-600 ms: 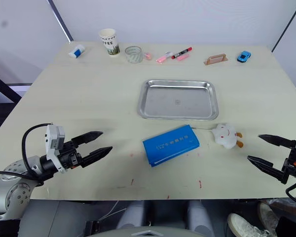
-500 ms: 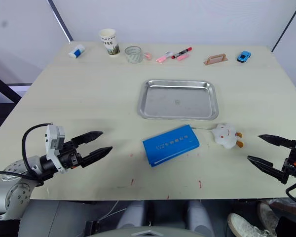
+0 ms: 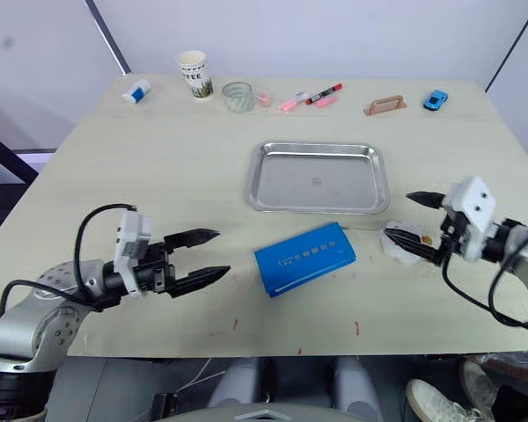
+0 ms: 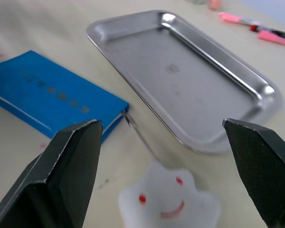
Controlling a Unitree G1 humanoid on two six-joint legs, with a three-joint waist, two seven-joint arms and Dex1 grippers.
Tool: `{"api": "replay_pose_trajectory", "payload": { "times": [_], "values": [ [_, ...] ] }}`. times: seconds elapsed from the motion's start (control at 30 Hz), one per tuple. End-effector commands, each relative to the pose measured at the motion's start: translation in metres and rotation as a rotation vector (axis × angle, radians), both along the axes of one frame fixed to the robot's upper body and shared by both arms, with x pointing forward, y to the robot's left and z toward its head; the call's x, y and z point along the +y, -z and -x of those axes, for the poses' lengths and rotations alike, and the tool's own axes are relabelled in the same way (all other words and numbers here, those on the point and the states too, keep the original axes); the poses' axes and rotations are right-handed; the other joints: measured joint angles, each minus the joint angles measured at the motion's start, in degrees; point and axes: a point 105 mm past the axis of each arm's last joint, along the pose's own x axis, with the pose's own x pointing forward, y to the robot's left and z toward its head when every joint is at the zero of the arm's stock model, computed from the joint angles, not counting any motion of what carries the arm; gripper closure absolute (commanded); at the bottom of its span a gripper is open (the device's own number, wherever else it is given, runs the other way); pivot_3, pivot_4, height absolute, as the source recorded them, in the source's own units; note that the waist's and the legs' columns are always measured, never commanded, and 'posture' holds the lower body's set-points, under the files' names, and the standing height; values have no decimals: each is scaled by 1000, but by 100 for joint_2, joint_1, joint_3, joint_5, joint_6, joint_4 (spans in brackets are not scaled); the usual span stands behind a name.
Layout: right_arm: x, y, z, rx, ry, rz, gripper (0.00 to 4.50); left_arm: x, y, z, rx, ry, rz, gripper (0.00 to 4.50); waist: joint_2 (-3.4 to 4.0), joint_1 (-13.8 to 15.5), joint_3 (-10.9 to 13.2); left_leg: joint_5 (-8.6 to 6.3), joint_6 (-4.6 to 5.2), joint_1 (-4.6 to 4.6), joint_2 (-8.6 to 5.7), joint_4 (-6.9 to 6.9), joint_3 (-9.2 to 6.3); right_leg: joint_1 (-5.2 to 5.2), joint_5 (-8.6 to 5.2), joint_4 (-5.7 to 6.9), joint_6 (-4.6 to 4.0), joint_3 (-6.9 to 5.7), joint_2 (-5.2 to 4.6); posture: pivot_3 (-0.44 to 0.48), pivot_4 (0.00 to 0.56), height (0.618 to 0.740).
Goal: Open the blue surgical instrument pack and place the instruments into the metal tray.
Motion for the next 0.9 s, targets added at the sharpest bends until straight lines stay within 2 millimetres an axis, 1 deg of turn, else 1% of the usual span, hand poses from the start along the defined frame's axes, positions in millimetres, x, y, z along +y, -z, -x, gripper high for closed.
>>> {"api": "replay_pose_trajectory", "payload": {
  "times": [0.03, 0.07, 0.1, 0.17, 0.2, 0.27, 0.3, 0.43, 0.53, 0.73, 0.9],
  "values": [
    [11, 8, -8, 64, -106, 75, 1152, -5, 9, 1, 6, 65, -23, 805, 1, -4, 1, 0, 0, 0, -1, 0, 2, 0, 0, 0, 0, 2, 0, 0, 150, 740],
    [14, 12, -10, 75, -128, 102, 1592, -5, 13, 1, 11, 70, -33, 1100, 2, -8, 1, 0, 0, 0, -1, 0, 1, 0, 0, 0, 0, 0, 0, 0, 150, 740],
    [15, 14, -13, 82, -141, 121, 2232, -6, 16, 0, 14, 71, -40, 1804, 3, -7, 2, 0, 0, 0, -1, 0, 1, 0, 0, 0, 0, 0, 0, 0, 150, 740],
    [19, 20, -18, 88, -180, 187, 3046, -7, 20, -1, 18, 79, -42, 2632, 3, -9, 2, 0, 0, -1, 0, 0, 2, -2, 0, 0, 0, 1, 0, 0, 150, 740],
    [22, 23, -21, 94, -198, 218, 3598, -7, 23, -2, 17, 83, -52, 3130, 3, -10, 2, 0, 0, -3, 0, 0, 2, -2, 0, 0, 0, 0, 0, 0, 150, 740],
    [26, 27, -26, 90, -231, 276, 4488, -7, 27, -3, 19, 87, -61, 4102, 4, -9, 2, 0, 0, -2, 0, 0, 2, -3, 0, 0, 0, 0, 0, 0, 150, 740],
    [29, 29, -27, 86, -254, 309, 4500, -7, 29, -3, 21, 88, -65, 4461, 5, -6, 3, 0, 0, -2, 0, 1, 1, -3, 0, 1, 0, -1, 0, 0, 150, 740],
    [36, 35, -32, 71, -323, 427, 4500, -9, 39, -3, 31, 101, -83, 4461, 4, -1, 3, 0, 0, -3, 0, 1, 4, -5, 1, 1, 1, 0, -1, 0, 150, 740],
    [41, 41, -39, 65, -344, 493, 4500, -13, 45, -3, 36, 105, -92, 4461, 5, -16, 3, 0, 0, -4, 1, 3, 5, -6, 1, 2, 1, 0, -2, 0, 150, 740],
    [49, 50, -47, 59, -367, 548, 4500, -18, 55, -4, 40, 103, -111, 4461, 5, -3, 3, 0, 0, -7, 1, 2, 5, -10, 1, 4, 0, -1, -1, 0, 150, 740],
    [53, 54, -49, 52, -387, 577, 4500, -24, 55, -8, 32, 100, -94, 4461, 6, -7, 3, 0, 0, -8, 1, 3, 5, -11, 1, 6, 0, -1, -1, 0, 150, 740]
  ]
}}
